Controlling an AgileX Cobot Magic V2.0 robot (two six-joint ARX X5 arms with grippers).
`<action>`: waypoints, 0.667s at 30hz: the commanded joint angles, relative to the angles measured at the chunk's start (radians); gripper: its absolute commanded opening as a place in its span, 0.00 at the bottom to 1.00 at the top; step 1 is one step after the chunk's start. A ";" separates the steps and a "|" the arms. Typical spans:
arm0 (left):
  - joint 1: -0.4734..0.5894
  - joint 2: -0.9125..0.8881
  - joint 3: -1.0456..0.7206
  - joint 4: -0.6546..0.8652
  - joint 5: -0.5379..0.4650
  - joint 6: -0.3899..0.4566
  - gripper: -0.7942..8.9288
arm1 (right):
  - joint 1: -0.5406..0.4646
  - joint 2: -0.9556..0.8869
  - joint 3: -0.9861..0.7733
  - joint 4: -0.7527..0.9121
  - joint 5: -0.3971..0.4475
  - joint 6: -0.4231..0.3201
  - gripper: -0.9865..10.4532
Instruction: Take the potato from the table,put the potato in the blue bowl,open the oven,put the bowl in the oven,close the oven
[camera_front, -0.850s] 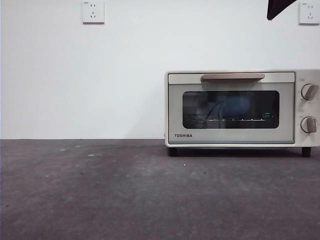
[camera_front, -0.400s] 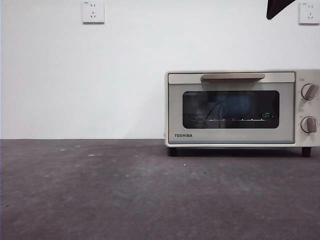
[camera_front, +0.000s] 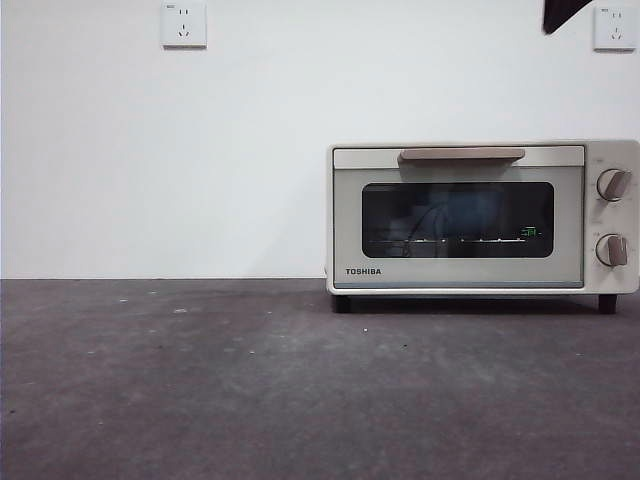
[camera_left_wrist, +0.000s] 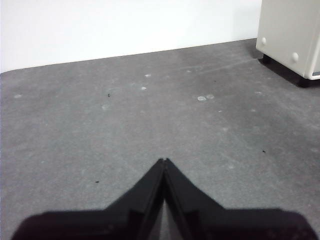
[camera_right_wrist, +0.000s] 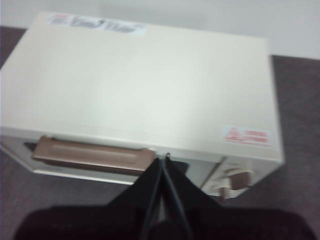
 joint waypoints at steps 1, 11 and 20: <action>0.004 0.000 -0.010 0.007 0.003 -0.008 0.08 | 0.001 -0.093 -0.040 0.015 0.002 -0.003 0.09; 0.004 0.000 -0.010 0.007 0.003 -0.008 0.08 | -0.005 -0.465 -0.435 0.241 0.065 -0.008 0.09; 0.004 0.000 -0.010 0.007 0.003 -0.008 0.08 | -0.103 -0.983 -1.149 0.884 0.026 0.054 0.09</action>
